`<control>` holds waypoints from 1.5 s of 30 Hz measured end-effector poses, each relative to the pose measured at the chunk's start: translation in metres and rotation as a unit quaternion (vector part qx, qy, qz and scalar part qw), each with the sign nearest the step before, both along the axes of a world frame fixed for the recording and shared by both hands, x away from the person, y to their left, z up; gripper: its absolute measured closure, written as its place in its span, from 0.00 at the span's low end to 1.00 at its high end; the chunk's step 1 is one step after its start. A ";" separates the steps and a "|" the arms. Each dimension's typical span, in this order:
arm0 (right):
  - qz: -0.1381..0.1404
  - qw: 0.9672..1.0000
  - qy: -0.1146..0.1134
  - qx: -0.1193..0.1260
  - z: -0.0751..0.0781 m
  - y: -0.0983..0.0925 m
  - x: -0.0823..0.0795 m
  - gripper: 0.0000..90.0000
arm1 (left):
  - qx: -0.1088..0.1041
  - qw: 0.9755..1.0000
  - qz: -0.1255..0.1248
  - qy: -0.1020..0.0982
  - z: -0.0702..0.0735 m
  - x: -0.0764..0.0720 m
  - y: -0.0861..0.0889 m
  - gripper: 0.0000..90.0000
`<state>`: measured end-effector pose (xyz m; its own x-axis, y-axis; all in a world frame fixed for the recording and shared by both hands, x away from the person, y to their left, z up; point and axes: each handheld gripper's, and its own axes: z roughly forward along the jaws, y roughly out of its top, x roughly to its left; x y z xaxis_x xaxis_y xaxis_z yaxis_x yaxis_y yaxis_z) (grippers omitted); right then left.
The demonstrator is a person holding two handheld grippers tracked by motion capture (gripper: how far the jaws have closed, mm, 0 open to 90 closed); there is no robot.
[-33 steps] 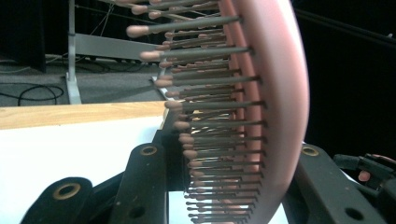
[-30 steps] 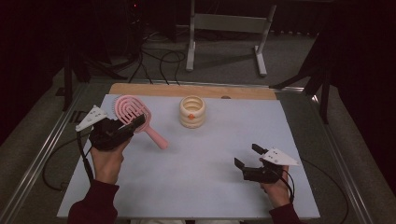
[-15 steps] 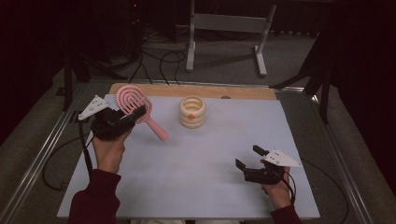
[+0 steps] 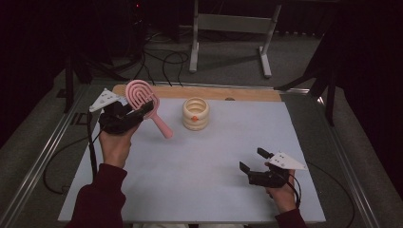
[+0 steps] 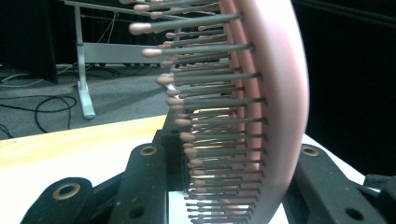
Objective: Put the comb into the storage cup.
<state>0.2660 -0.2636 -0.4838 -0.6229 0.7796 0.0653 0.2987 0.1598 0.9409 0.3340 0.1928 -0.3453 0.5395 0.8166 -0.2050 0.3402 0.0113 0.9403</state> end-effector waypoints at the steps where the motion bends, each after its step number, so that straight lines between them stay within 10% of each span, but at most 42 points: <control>1: 0.000 1.000 0.000 0.000 0.000 0.000 0.000 0.11 | 0.004 1.000 -0.001 0.000 0.001 0.000 -0.001 0.71; 45: -0.002 1.000 0.002 0.014 0.001 -0.004 0.001 0.11 | 0.034 0.999 0.020 0.001 0.021 0.039 -0.021 0.71</control>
